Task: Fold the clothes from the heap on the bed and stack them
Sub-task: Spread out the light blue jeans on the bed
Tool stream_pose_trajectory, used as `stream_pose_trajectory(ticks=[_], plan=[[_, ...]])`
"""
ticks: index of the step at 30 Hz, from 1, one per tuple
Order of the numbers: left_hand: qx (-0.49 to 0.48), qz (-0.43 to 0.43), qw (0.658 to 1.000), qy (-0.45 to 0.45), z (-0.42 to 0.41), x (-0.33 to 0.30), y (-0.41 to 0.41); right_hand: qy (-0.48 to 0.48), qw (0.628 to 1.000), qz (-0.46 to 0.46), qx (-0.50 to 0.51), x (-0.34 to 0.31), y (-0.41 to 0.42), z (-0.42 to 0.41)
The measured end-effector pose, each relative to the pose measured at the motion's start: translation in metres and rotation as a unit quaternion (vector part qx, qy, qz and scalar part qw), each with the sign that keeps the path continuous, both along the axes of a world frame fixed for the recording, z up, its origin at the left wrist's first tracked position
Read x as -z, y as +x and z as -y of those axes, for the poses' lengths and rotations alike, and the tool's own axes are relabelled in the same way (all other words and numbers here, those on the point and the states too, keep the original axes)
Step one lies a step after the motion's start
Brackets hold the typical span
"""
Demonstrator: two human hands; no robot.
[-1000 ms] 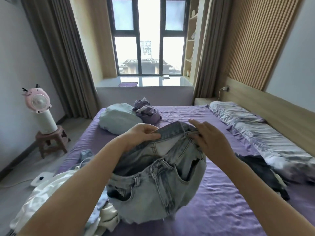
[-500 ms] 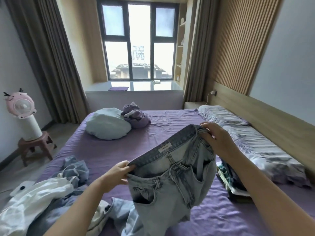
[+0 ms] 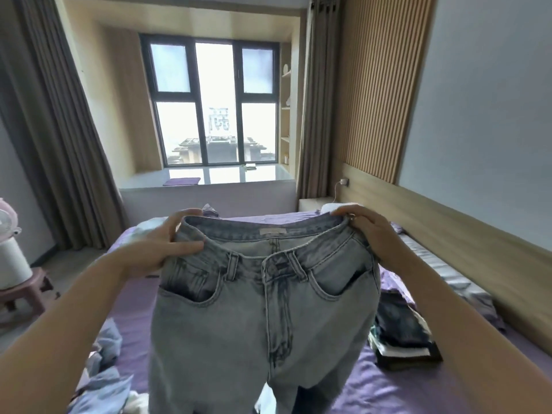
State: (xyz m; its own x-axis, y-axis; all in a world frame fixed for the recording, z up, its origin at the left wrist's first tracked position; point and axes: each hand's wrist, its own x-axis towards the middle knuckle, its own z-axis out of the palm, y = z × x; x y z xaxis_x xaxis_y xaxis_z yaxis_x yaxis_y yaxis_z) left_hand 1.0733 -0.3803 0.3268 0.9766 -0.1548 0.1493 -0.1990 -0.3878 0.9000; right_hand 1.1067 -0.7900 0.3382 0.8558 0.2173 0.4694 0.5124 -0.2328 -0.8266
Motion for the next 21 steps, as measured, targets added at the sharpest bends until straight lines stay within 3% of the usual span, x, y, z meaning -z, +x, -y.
stream_pose_trajectory(ticks=[3, 8, 13, 18, 21], plan=[[0.012, 0.007, 1.000, 0.014, 0.003, -0.012, 0.000, -0.048, 0.998, 0.031, -0.019, -0.004, -0.001, 0.011], [0.054, 0.040, 0.988, 0.139, 0.020, -0.030, -0.010, -0.175, 0.977, 0.117, 0.031, -0.008, 0.004, 0.030], [0.055, 0.127, 0.921, 0.363, 0.033, -0.043, -0.017, -0.186, 0.977, 0.102, 0.011, -0.012, 0.006, 0.043], [-0.033, 0.103, 0.938, 0.329, 0.024, -0.029, -0.017, -0.156, 0.983, 0.094, 0.012, 0.000, 0.009, 0.047], [-0.052, 0.086, 0.966, 0.238, 0.026, -0.015, -0.016, -0.173, 0.976, 0.105, 0.075, 0.018, 0.014, 0.041]])
